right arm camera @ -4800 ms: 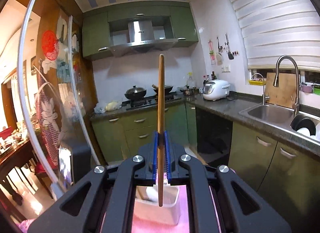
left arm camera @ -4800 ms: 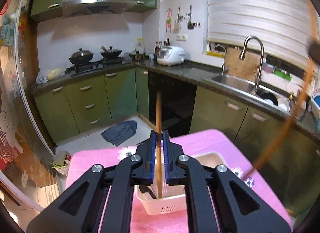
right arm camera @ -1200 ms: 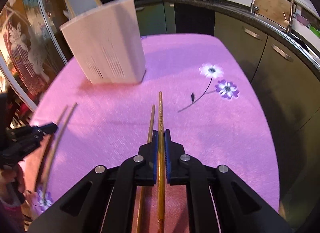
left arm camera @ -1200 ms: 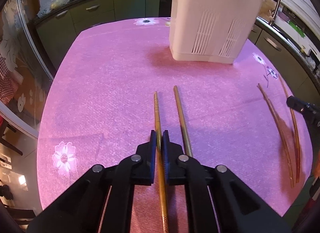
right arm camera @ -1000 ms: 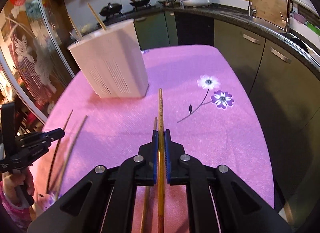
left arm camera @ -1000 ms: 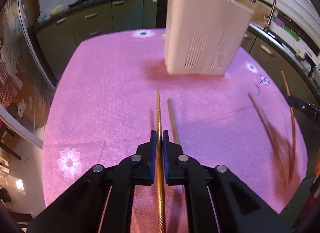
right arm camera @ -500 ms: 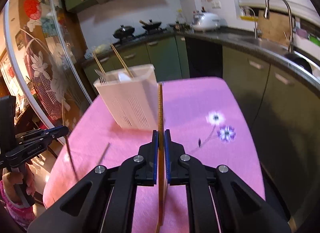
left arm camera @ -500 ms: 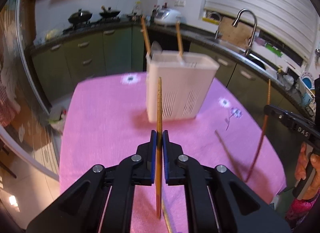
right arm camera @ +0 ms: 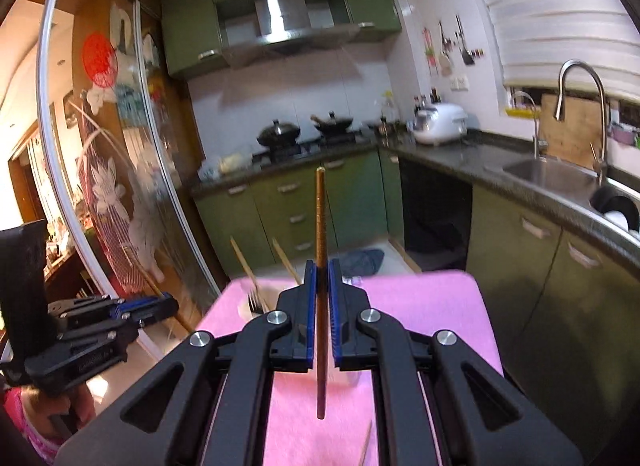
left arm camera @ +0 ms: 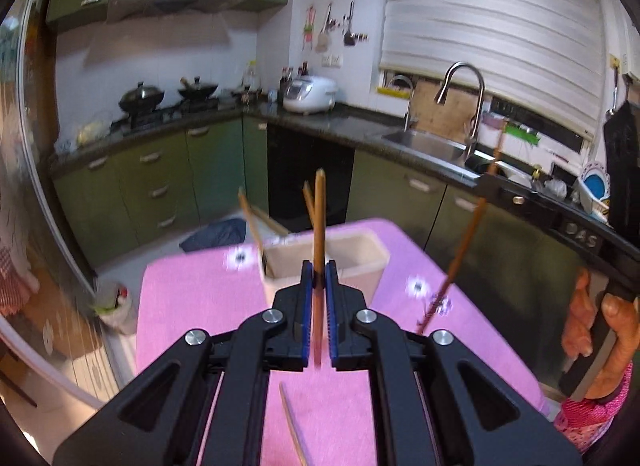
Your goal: Organize utensils
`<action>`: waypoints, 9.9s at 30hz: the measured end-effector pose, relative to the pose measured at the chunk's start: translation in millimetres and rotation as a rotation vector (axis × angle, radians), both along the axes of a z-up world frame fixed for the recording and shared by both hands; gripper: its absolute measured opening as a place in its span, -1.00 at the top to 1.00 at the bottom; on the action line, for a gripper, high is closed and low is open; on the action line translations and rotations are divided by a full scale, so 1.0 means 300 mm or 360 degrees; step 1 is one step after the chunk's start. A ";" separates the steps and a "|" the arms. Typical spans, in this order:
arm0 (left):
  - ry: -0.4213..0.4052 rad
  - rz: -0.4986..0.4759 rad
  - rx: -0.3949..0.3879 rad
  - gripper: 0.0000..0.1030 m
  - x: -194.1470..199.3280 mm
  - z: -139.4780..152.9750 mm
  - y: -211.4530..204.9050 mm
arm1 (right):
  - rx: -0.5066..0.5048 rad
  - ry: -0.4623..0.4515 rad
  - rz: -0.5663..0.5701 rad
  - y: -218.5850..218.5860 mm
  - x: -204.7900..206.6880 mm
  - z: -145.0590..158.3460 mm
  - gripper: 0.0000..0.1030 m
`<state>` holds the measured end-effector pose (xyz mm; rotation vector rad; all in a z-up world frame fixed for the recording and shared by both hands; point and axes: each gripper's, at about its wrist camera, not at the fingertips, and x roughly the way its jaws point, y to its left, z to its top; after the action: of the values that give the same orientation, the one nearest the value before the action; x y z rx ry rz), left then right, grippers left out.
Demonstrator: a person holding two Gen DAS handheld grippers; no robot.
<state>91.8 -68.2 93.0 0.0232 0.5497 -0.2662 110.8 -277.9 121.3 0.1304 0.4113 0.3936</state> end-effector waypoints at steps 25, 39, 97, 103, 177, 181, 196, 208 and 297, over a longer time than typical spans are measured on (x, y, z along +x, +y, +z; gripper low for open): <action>-0.0133 0.0140 0.0049 0.88 0.322 0.085 -0.079 | -0.0120 0.0057 -0.0089 0.192 0.416 -0.086 0.87; 0.0064 0.0120 0.0047 0.88 0.372 -0.102 -0.074 | -0.0084 0.0079 -0.0045 0.156 0.317 -0.186 0.53; 0.0757 0.0269 0.0209 0.89 -0.016 -0.732 0.050 | -0.0514 0.0994 -0.0004 0.092 0.104 -0.862 0.89; 0.0778 0.0238 0.0168 0.89 -0.007 -0.733 0.056 | -0.0407 0.0949 -0.0004 0.050 0.094 -0.823 0.89; -0.0201 0.0053 -0.0029 0.89 0.117 0.200 -0.056 | -0.0201 0.0210 -0.0050 0.162 0.422 -0.150 0.17; -0.0186 0.0078 -0.0001 0.89 0.169 0.186 -0.057 | -0.0150 0.0155 -0.0077 0.135 0.352 -0.166 0.10; 0.0000 0.0118 0.0048 0.89 0.320 -0.070 -0.032 | 0.0125 0.0119 -0.0172 -0.188 -0.212 -0.371 -0.76; 0.0127 0.0108 0.0073 0.07 0.357 -0.272 -0.041 | 0.0171 0.0210 -0.0167 -0.230 -0.300 -0.465 -0.85; -0.0246 0.0297 0.0028 -0.88 -0.494 -0.171 -0.001 | -0.0030 -0.0035 -0.0156 -0.105 -0.563 -0.368 -0.92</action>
<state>-56.5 -68.6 41.9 0.0092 0.3973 -0.0769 -58.2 -309.3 10.9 0.1271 0.3854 0.2940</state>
